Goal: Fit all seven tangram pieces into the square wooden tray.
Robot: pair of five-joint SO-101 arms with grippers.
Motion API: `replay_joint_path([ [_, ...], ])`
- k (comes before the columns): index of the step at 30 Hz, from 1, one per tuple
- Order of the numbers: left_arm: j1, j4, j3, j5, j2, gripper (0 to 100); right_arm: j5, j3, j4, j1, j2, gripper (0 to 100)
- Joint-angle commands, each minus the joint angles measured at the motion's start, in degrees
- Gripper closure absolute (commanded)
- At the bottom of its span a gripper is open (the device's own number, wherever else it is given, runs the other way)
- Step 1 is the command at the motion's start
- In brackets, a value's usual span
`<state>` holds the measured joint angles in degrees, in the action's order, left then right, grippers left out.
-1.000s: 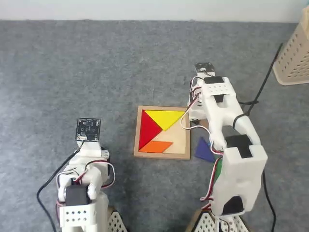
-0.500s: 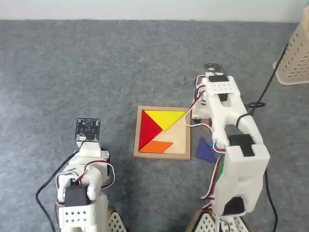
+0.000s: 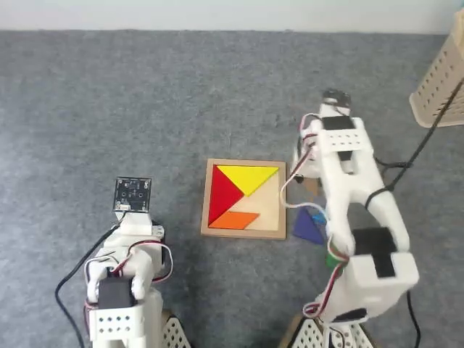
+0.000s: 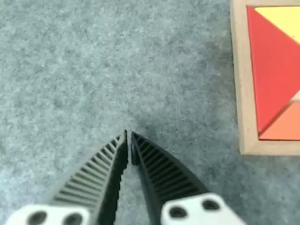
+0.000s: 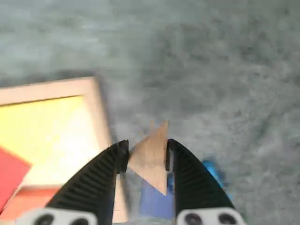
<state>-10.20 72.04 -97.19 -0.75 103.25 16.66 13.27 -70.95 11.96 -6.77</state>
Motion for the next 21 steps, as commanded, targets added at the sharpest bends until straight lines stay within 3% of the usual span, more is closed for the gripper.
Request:
replay_joint_path([
  [1, -0.1, 0.3, 0.7, 0.5, 1.0, 99, 0.1, -0.4, -0.1, 5.8, 5.7, 95.7],
  [5, -0.1, 0.3, 0.7, 0.5, 1.0, 99, 1.8, -0.1, 4.8, 13.4, 3.7, 95.6],
  [13, -0.1, 0.3, 0.7, 0.5, 1.0, 99, 21.9, -7.6, 3.9, 20.6, -6.6, 85.9],
  [21, -0.1, 0.3, 0.7, 0.5, 1.0, 99, 23.8, -18.9, 5.0, 22.1, -17.3, 89.4],
])
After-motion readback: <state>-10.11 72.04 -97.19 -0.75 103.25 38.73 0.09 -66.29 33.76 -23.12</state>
